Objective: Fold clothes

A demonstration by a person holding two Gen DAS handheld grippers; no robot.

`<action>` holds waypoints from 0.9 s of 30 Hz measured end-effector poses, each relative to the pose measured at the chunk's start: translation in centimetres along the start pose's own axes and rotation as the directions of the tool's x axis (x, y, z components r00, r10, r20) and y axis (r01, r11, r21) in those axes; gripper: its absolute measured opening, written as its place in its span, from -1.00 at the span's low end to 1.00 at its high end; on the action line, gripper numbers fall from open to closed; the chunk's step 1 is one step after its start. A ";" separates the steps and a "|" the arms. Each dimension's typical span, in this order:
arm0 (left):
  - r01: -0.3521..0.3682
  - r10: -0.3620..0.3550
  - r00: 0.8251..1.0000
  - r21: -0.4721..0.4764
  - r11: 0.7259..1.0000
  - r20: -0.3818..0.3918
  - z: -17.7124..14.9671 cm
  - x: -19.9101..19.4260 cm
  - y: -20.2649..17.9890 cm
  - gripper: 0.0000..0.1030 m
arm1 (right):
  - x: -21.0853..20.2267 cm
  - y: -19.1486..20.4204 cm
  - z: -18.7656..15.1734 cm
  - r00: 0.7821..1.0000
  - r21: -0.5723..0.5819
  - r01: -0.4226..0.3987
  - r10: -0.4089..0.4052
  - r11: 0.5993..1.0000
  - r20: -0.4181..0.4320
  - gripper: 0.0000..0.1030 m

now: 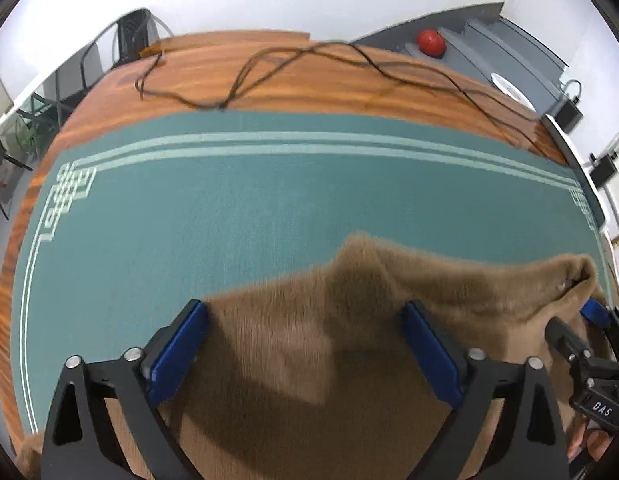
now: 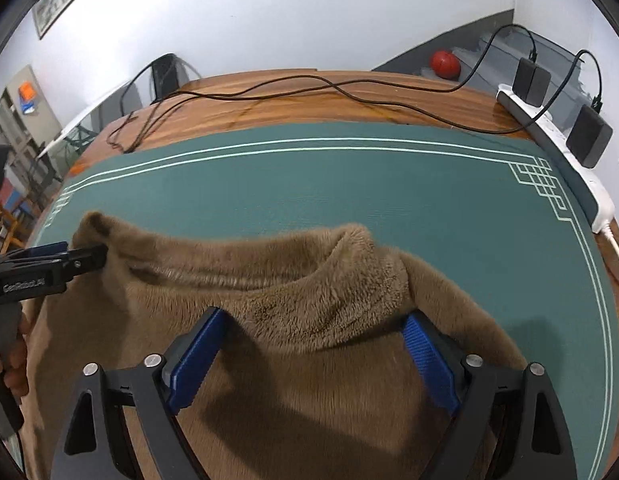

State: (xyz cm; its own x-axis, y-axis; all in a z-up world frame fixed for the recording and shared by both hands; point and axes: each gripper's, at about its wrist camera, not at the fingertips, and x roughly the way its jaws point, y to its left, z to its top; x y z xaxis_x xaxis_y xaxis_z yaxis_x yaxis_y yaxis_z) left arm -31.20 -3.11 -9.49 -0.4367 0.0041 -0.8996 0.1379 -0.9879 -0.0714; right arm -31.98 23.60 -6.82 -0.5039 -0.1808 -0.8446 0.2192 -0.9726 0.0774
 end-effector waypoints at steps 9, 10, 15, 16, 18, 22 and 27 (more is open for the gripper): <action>-0.011 0.010 0.999 0.025 1.000 0.037 1.2 0.4 0.0 0.99 | 0.5 1.1 0.3 0.999 -0.050 0.047 -0.047 0.998 0.010 1.00; -0.013 0.012 0.998 0.016 1.000 0.061 1.1 -0.5 0.3 0.99 | 0.2 0.9 0.4 0.999 -0.039 0.040 -0.040 0.998 0.012 1.00; 0.071 -0.074 0.988 0.033 0.997 0.133 -0.9 -5.7 0.9 0.99 | -5.1 1.2 -0.7 0.995 -0.024 -0.011 0.013 1.000 0.104 1.00; 0.094 -0.099 0.985 0.046 0.995 0.138 -1.6 -6.7 0.8 0.99 | -5.7 1.5 -1.3 0.995 -0.028 -0.024 0.026 0.999 0.099 1.00; 0.122 -0.130 0.986 0.082 0.989 0.106 -3.1 -7.0 0.3 0.99 | -6.5 2.2 -2.7 0.996 -0.040 -0.043 0.046 0.998 0.077 1.00; 0.139 -0.144 0.989 0.143 0.980 0.021 -6.3 -6.0 -0.7 0.99 | -7.0 3.3 -5.6 0.997 -0.051 -0.073 0.074 0.996 0.025 1.00; 0.075 -0.069 0.997 0.193 0.978 -0.036 -8.2 -3.3 -1.2 0.99 | -4.7 4.5 -7.4 0.995 -0.072 -0.076 0.071 0.995 -0.073 1.00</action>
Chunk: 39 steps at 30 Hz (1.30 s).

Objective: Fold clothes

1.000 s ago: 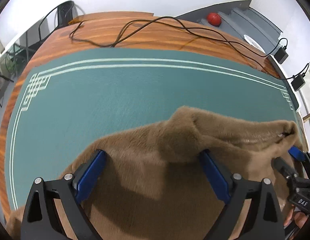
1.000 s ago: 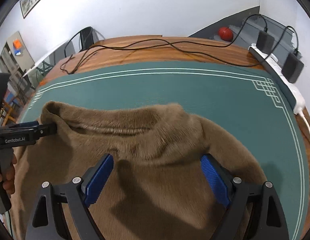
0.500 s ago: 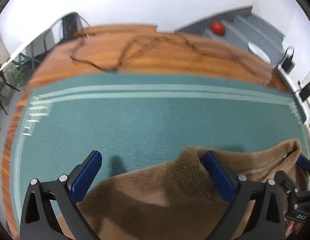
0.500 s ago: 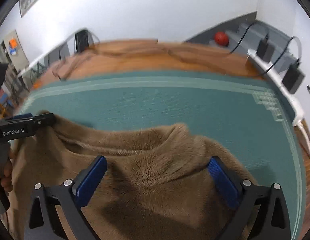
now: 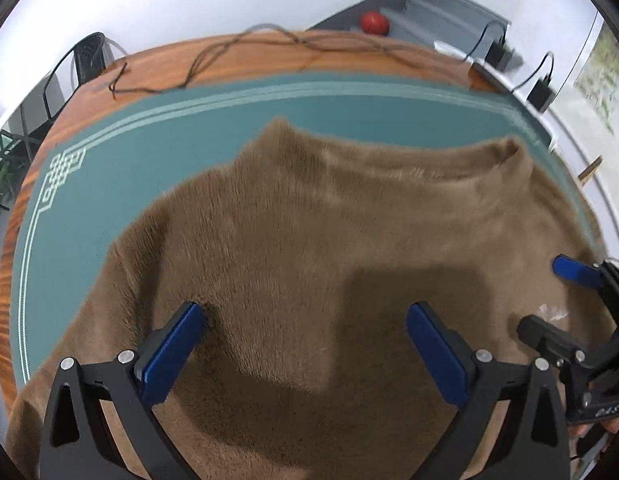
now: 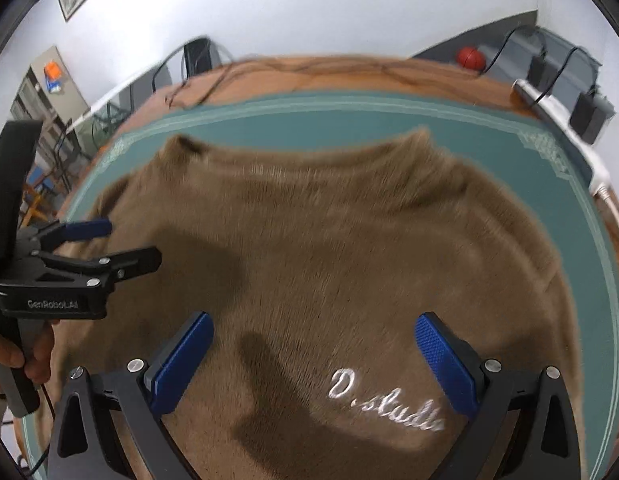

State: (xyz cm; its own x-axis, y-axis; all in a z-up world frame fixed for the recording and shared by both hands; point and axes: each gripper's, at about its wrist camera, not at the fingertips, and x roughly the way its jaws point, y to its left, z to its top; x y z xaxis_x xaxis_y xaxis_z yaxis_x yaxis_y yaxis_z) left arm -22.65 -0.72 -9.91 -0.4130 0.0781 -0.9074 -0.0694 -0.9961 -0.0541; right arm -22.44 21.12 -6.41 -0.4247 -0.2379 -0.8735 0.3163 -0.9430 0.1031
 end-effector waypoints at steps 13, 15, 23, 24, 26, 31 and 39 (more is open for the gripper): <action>0.040 -0.038 0.999 0.055 0.998 -0.033 -4.7 -5.3 -1.6 0.99 | -4.0 3.3 -6.5 0.999 -0.089 -0.010 0.007 0.996 -0.032 1.00; 0.063 -0.059 0.997 0.068 0.996 -0.053 -7.1 -6.2 -2.5 0.99 | -5.0 3.8 -8.9 0.998 -0.105 -0.021 0.016 0.994 -0.053 1.00; 0.037 -0.025 0.992 0.092 0.995 -0.127 -15.0 -6.0 -5.9 0.99 | -6.2 5.4 -15.0 0.996 -0.163 0.028 -0.042 0.986 -0.081 1.00; 0.017 -0.005 0.994 0.106 0.994 -0.110 -15.4 -6.0 -6.3 0.98 | -6.3 5.4 -15.3 0.996 -0.159 0.031 -0.043 0.987 -0.077 1.00; -0.002 0.013 0.995 0.101 0.995 -0.103 -15.6 -6.1 -6.6 0.98 | -6.8 4.9 -15.7 0.996 -0.119 0.023 -0.032 0.993 -0.078 1.00; 0.012 -0.008 0.995 0.036 0.999 -0.101 -15.6 -7.9 -7.0 0.99 | -10.8 2.0 -18.3 0.999 0.027 -0.025 0.026 0.999 -0.020 1.00; 0.069 -0.062 0.995 0.095 0.993 -0.083 -16.8 -10.6 -11.7 0.99 | -19.0 -9.8 -26.9 0.970 0.517 -0.237 0.172 0.822 0.172 1.00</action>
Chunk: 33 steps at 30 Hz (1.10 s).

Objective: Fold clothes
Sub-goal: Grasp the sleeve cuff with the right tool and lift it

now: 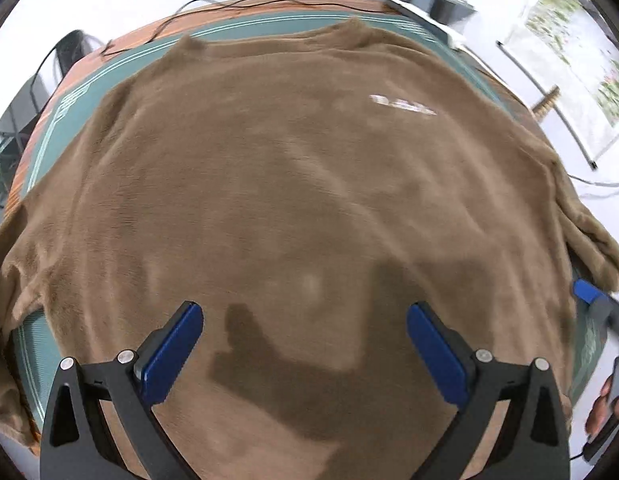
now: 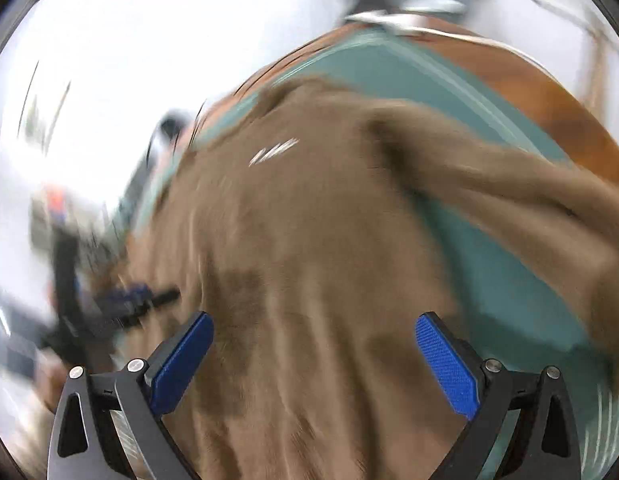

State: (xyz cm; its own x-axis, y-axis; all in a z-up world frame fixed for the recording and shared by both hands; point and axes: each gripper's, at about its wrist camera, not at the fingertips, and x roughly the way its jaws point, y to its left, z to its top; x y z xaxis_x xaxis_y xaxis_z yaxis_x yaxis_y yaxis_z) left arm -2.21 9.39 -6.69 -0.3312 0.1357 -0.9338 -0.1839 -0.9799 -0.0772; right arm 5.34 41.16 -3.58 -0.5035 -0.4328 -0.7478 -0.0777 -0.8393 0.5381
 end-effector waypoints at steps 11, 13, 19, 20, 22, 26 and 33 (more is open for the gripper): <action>0.053 -0.052 0.998 0.057 0.997 -0.019 -1.6 -1.0 -6.7 0.99 | -14.8 -18.1 -2.4 0.966 0.617 -0.142 -0.027 0.774 0.256 1.00; 0.056 -0.055 0.998 0.063 0.996 -0.018 -1.8 -1.1 -7.5 0.99 | -15.5 -19.7 -2.6 0.961 0.663 -0.188 -0.004 0.725 0.277 1.00; 0.063 -0.062 0.998 0.058 0.996 -0.019 -2.5 -1.2 -8.7 0.99 | -14.2 -20.3 -0.6 0.967 0.701 -0.198 0.019 0.685 0.255 1.00; 0.067 -0.066 0.998 0.052 0.996 -0.021 -2.6 -1.2 -8.7 0.99 | -13.7 -20.2 -0.1 0.969 0.703 -0.193 0.023 0.684 0.244 1.00; 0.068 -0.067 0.997 0.042 0.997 -0.024 -2.7 -1.0 -8.5 0.99 | -14.7 -21.2 -0.7 0.969 0.710 -0.210 0.045 0.672 0.244 1.00; 0.067 -0.066 0.997 0.014 0.998 -0.035 -3.1 -0.5 -7.8 0.99 | -13.1 -21.3 -0.4 0.969 0.727 -0.232 0.085 0.646 0.233 1.00; 0.076 -0.078 0.996 -0.037 0.996 -0.051 -3.5 0.2 -6.3 0.99 | -10.0 -21.8 -1.1 0.989 0.788 -0.148 0.067 0.598 0.135 1.00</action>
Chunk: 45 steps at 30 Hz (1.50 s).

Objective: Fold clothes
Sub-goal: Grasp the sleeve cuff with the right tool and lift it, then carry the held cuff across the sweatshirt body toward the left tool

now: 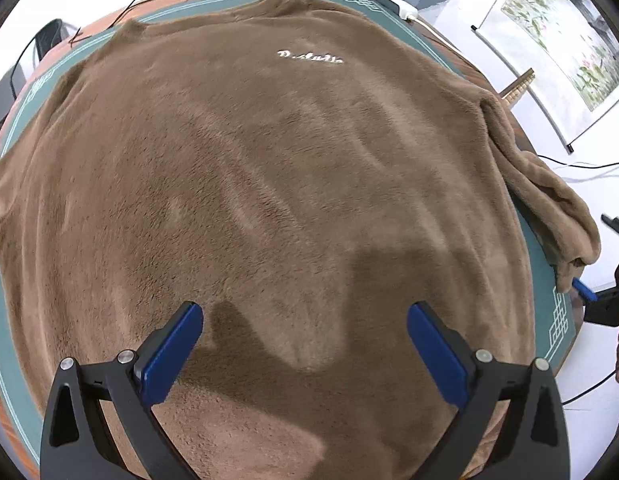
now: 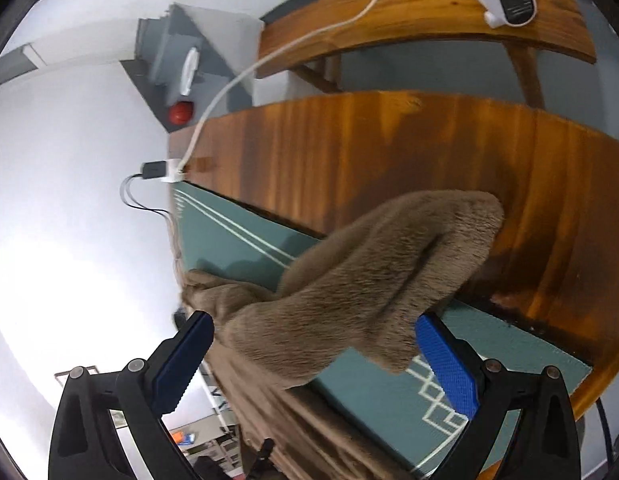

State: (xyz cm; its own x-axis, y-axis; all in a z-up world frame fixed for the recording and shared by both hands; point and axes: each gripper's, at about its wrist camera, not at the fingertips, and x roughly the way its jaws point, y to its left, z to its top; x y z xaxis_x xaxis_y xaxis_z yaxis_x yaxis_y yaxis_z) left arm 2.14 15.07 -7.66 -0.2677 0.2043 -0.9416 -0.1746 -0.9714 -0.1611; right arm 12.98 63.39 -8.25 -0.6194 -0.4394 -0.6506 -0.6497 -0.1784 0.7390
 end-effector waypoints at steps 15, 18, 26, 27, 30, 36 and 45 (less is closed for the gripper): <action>0.029 -0.029 0.999 -0.013 0.999 -0.040 0.2 1.7 1.0 0.99 | 0.8 1.9 -2.3 0.996 -0.239 0.073 -0.058 0.968 0.071 -0.27; 0.033 -0.034 0.999 -0.012 0.999 -0.039 0.5 1.6 1.1 0.99 | -0.5 5.6 -3.9 0.976 -0.430 0.158 -0.075 0.889 0.205 -0.29; 0.041 -0.041 0.999 -0.023 0.999 -0.011 1.1 0.2 2.0 0.99 | 2.2 16.1 -18.8 0.920 -0.905 0.381 0.023 0.187 0.392 -0.30; 0.041 -0.041 0.999 -0.029 0.999 -0.006 1.2 0.0 2.4 0.99 | 3.7 16.3 -21.4 0.924 -0.923 0.378 0.025 0.067 0.380 -0.30; 0.035 -0.034 0.999 -0.060 0.998 0.011 1.1 -0.8 3.9 0.99 | 8.0 15.6 -26.1 0.957 -0.952 0.275 -0.052 -0.136 0.284 -0.14; 0.040 -0.038 0.999 -0.135 0.990 0.019 0.0 -1.7 6.0 0.99 | 11.4 12.7 -30.0 0.965 -0.949 0.153 -0.166 -0.277 0.204 0.16; 0.115 -0.108 0.992 -0.137 0.984 0.057 -1.0 -3.3 7.0 0.99 | 10.9 12.0 -29.2 0.972 -0.993 0.031 -0.229 -0.117 0.057 0.31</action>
State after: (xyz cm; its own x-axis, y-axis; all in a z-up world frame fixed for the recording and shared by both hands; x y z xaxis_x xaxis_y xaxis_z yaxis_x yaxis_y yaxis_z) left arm 2.72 7.46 -5.96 -0.3009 0.3147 -0.9002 -0.0733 -0.9488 -0.3072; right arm 11.31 30.78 -1.35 -0.4779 -0.3356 -0.8118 0.4946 -0.8665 0.0671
